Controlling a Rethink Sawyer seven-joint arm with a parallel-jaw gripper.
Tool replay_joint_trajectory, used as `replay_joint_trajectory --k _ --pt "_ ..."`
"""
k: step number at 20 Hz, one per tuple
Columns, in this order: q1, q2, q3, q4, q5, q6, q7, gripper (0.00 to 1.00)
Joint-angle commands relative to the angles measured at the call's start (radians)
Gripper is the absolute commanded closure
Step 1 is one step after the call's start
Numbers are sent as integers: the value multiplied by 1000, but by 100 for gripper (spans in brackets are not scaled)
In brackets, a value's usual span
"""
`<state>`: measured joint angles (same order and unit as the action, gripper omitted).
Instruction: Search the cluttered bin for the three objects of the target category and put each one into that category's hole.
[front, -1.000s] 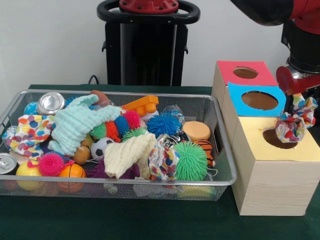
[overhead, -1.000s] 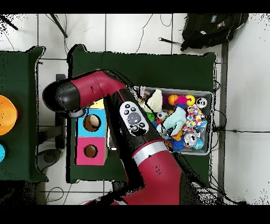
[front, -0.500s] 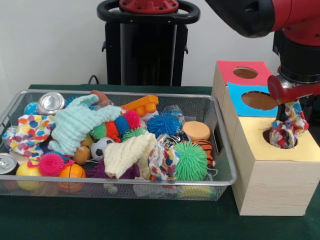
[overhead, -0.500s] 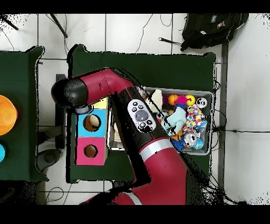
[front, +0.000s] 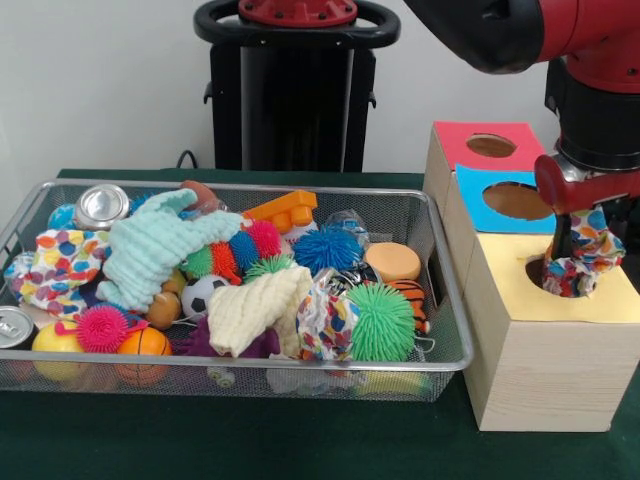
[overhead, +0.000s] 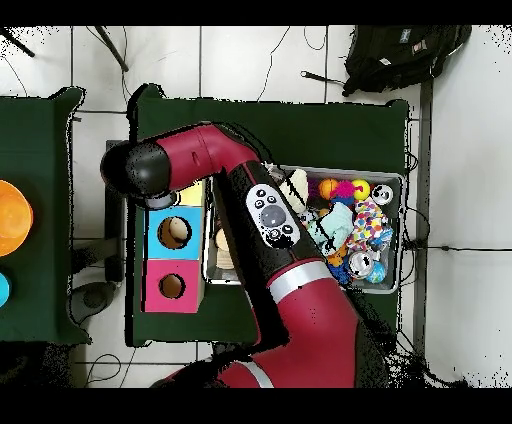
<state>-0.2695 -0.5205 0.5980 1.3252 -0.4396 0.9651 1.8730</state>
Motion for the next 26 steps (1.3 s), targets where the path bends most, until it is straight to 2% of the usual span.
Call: replay_joint_trajectory --k 1,11,18,26 --pt "-29 39 -4 -11 -42 7 -150 0" --pt "-46 53 1 -27 -67 -27 -183 0" --pt "-58 88 16 -80 -76 -20 -227 0" --pt "-51 92 20 -98 -76 11 -233 0"
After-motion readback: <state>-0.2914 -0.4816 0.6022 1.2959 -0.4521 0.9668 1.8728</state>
